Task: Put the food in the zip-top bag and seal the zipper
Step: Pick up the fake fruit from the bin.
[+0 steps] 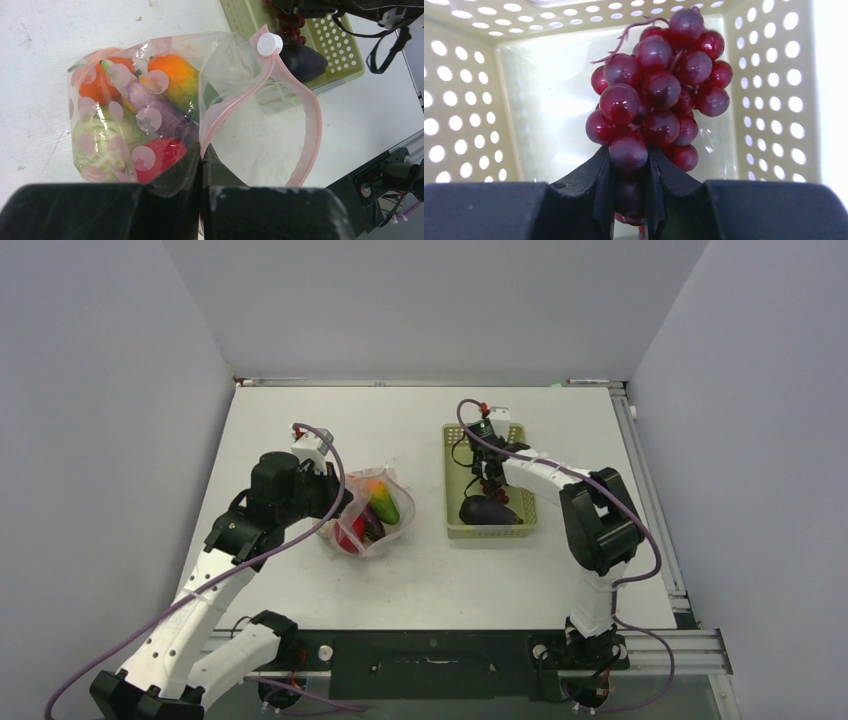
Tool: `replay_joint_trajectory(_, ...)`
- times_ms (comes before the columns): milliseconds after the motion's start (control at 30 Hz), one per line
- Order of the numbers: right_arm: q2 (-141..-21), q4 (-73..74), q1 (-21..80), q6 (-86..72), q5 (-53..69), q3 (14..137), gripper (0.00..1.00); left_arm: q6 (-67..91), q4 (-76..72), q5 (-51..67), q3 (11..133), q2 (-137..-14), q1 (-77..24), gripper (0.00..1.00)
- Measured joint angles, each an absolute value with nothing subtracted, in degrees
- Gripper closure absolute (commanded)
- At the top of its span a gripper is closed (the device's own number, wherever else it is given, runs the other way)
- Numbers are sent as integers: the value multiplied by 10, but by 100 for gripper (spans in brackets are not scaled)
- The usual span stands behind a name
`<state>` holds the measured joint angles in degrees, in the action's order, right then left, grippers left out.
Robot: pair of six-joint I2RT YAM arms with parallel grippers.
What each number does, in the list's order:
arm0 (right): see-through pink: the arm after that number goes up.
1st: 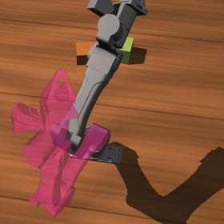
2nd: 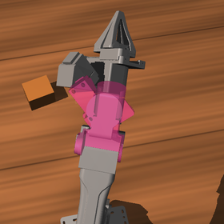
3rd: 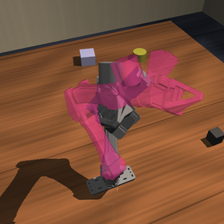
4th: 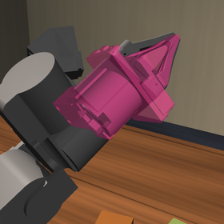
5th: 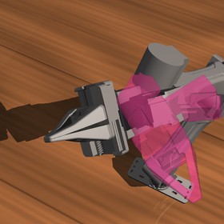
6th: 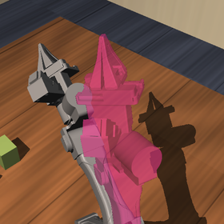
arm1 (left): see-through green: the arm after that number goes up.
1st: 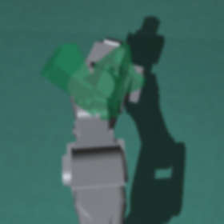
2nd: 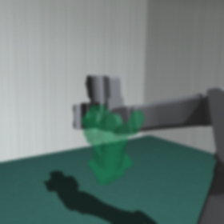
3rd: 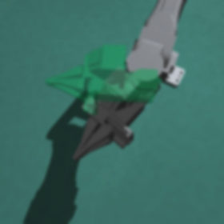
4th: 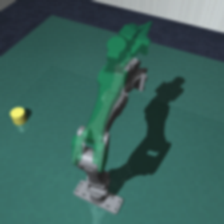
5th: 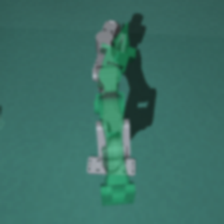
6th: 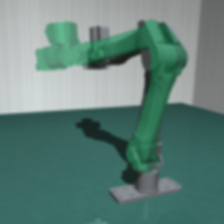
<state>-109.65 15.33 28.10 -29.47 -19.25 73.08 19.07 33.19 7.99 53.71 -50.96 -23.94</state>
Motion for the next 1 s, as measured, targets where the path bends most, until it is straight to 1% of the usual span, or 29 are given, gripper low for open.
replay_joint_trajectory(300,-992,160,289,-267,-197,706,95,191,332,80,537,-510,-239,100)
replay_joint_trajectory(600,-870,166,336,-229,-183,687,95,191,332,79,537,-510,-239,100)
replay_joint_trajectory(867,-752,180,400,-193,-133,684,95,191,332,77,537,-512,-239,100)
replay_joint_trajectory(1000,-696,181,407,-183,-90,684,95,191,332,77,537,-513,-239,100)
